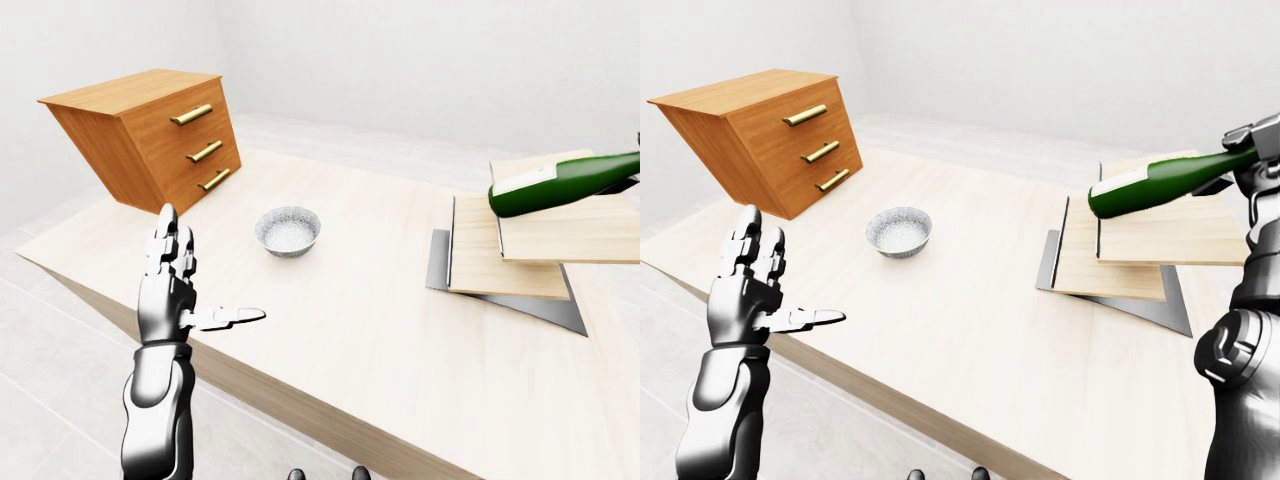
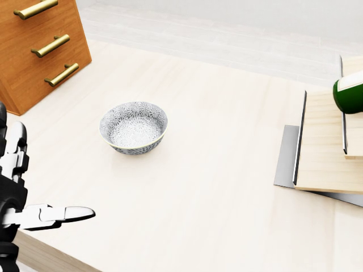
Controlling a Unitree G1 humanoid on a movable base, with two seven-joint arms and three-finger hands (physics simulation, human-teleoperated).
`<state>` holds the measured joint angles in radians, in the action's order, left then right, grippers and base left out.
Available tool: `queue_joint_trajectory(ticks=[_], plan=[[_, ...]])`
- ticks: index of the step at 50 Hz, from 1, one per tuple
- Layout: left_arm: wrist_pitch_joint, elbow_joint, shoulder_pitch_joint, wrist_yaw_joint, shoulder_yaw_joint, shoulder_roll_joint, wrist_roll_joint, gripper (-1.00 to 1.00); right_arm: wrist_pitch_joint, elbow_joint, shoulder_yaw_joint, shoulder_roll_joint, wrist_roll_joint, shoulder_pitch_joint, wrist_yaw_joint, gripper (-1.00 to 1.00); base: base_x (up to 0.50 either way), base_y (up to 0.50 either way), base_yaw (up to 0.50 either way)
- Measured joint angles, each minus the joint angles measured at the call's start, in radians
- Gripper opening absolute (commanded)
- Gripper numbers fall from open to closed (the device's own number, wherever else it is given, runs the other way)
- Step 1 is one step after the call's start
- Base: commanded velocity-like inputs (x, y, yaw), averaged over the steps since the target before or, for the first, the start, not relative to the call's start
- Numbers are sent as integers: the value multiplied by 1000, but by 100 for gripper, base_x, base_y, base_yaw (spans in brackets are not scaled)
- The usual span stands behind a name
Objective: Put the wine bottle on the wine rack.
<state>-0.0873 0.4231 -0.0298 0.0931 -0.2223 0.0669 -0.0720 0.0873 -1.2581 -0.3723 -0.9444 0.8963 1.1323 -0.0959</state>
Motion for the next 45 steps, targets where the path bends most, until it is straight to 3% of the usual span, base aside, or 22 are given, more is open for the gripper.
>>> queue_joint_trajectory(ticks=[45], plan=[[0,25,-5,-3,9,-5,9,100,0,-11,-123,4,-20,-37,26,-100,0,0,0]])
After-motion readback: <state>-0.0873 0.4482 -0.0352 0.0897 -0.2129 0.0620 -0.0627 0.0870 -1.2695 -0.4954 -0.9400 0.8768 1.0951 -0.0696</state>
